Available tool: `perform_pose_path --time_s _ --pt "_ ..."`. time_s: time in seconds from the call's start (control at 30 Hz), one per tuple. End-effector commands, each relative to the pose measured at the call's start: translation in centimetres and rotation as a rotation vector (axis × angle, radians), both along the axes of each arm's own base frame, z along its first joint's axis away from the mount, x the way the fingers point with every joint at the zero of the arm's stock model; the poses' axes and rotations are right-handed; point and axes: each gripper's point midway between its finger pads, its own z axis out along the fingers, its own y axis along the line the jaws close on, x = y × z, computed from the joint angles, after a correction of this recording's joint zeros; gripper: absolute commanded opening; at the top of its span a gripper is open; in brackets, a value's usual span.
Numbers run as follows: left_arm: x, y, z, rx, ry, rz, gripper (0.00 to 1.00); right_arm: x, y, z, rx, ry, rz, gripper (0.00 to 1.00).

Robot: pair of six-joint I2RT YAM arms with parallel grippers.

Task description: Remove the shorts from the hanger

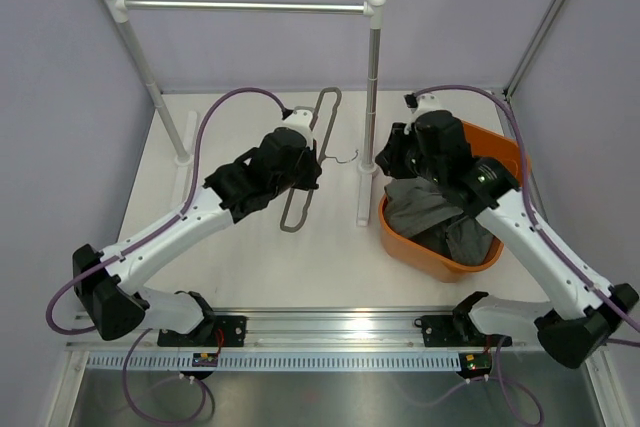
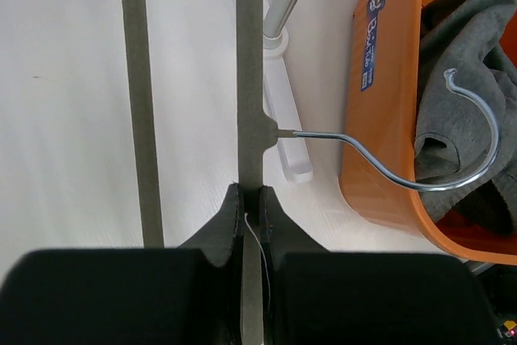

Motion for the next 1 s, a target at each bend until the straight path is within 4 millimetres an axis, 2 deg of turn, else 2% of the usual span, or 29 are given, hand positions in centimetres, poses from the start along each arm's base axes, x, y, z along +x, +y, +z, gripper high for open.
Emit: perform_pose_path --time_s 0.0,0.03,0.1,0.13,0.17,0.23,0.27,0.33,0.37,0.53,0.57,0.67,0.77,0.87,0.9,0.97 --pt "-0.4 -0.6 2.3 -0.069 -0.023 -0.023 0.0 1.4 2.4 0.5 -0.001 0.008 0.036 0.26" --pt "-0.6 -0.7 2.6 -0.077 -0.023 -0.031 0.0 1.8 2.8 1.0 0.004 0.002 0.039 0.25" --pt "-0.6 -0.6 2.7 -0.084 -0.024 -0.029 0.0 2.8 3.8 0.1 -0.013 0.028 0.046 0.25" --pt "-0.7 -0.6 2.7 -0.086 -0.022 -0.033 0.0 3.3 4.2 0.7 -0.004 0.018 0.046 0.25" --pt "-0.8 -0.7 2.7 -0.087 -0.021 -0.035 0.0 3.8 4.8 0.2 -0.007 0.032 0.053 0.25" --pt "-1.0 -0.8 2.5 -0.087 -0.013 -0.046 0.0 4.3 5.5 1.2 0.012 0.019 0.064 0.25" --pt "-0.9 -0.8 2.2 -0.086 -0.007 -0.045 0.0 4.7 6.0 0.8 0.011 0.031 0.073 0.25" --pt "-1.0 -0.9 1.7 -0.085 0.001 -0.051 0.0 5.0 6.6 2.0 0.029 0.016 0.085 0.25" --pt "-1.1 -0.9 1.6 -0.084 0.002 -0.051 0.0 5.3 6.8 1.7 0.022 0.028 0.087 0.25" --pt "-1.3 -1.1 0.8 -0.081 0.019 -0.063 0.0 5.6 7.5 3.3 0.049 0.012 0.099 0.26" --pt "-1.3 -1.1 0.8 -0.081 0.019 -0.063 0.0 5.6 7.6 3.1 0.038 0.019 0.101 0.27" --pt "-1.3 -0.9 0.8 -0.081 0.015 -0.059 0.0 5.8 7.2 3.3 0.019 0.009 0.083 0.27" --pt "-1.4 0.1 2.0 -0.085 -0.013 -0.031 0.0 6.0 5.7 3.5 -0.028 -0.011 0.031 0.27" --pt "-1.0 1.5 3.0 -0.101 -0.02 0.004 0.0 5.8 4.1 4.9 -0.053 -0.051 -0.021 0.28" --pt "-0.3 2.5 3.3 -0.116 -0.023 0.032 0.0 5.8 3.6 5.2 -0.058 -0.06 -0.035 0.27" --pt "-0.1 3.2 4.9 -0.172 -0.041 0.035 0.0 5.3 2.4 6.5 -0.064 -0.09 -0.069 0.27"
